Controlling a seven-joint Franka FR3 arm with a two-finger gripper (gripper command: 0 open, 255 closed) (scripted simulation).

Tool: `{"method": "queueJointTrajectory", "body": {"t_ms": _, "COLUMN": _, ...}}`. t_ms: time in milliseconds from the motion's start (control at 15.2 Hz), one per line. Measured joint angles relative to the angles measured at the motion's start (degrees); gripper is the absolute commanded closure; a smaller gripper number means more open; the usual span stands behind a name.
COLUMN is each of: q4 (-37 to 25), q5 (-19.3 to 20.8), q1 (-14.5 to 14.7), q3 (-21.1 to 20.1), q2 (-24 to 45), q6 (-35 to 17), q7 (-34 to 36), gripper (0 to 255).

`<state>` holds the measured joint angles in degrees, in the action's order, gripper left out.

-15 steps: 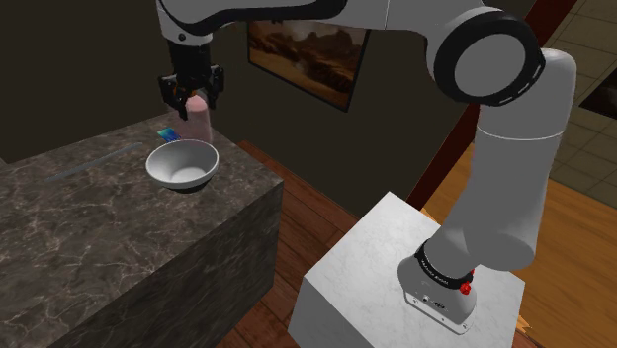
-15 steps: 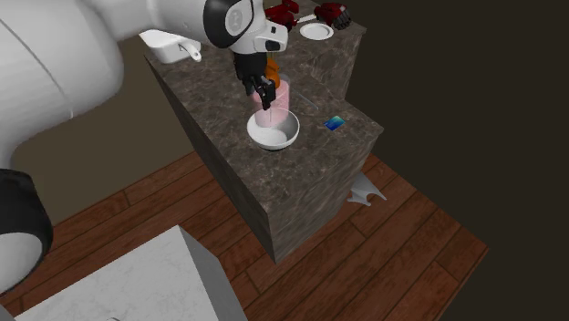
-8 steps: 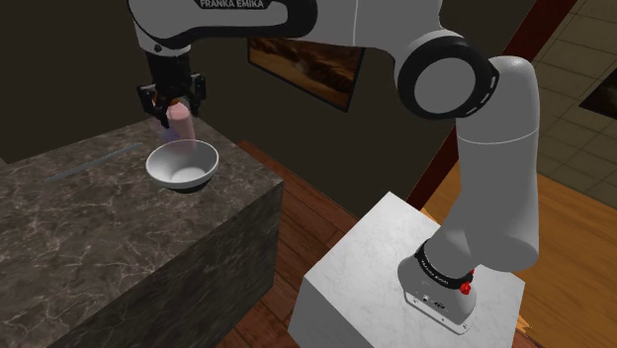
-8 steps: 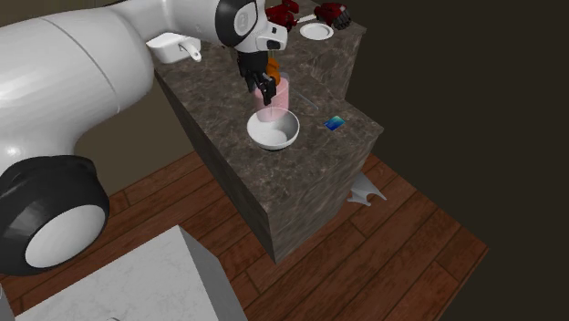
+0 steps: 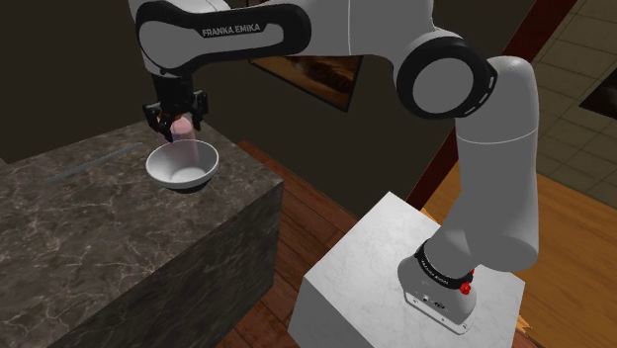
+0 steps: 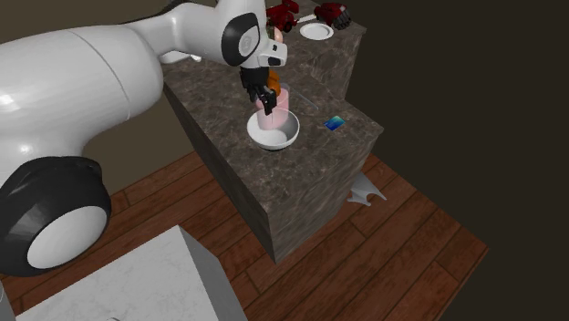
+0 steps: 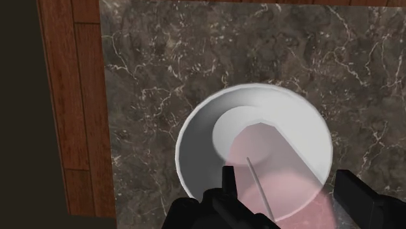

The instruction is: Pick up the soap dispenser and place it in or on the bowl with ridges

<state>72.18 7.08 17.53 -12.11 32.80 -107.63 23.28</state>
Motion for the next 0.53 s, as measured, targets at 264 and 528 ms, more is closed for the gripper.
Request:
{"method": "queueJointTrajectory", "body": {"t_ms": 264, "q4": 1.64, "q5": 0.03, "q1": -0.15, "q3": 0.04, "q2": -0.03, "q6": -1.6, "q7": 0.02, "gripper": 255}}
{"method": "queueJointTrajectory", "body": {"t_ms": 528, "q4": 1.82, "q5": 0.03, "q1": -0.16, "q3": 0.03, "q2": -0.07, "q6": -1.76, "q7": 0.03, "gripper": 255}}
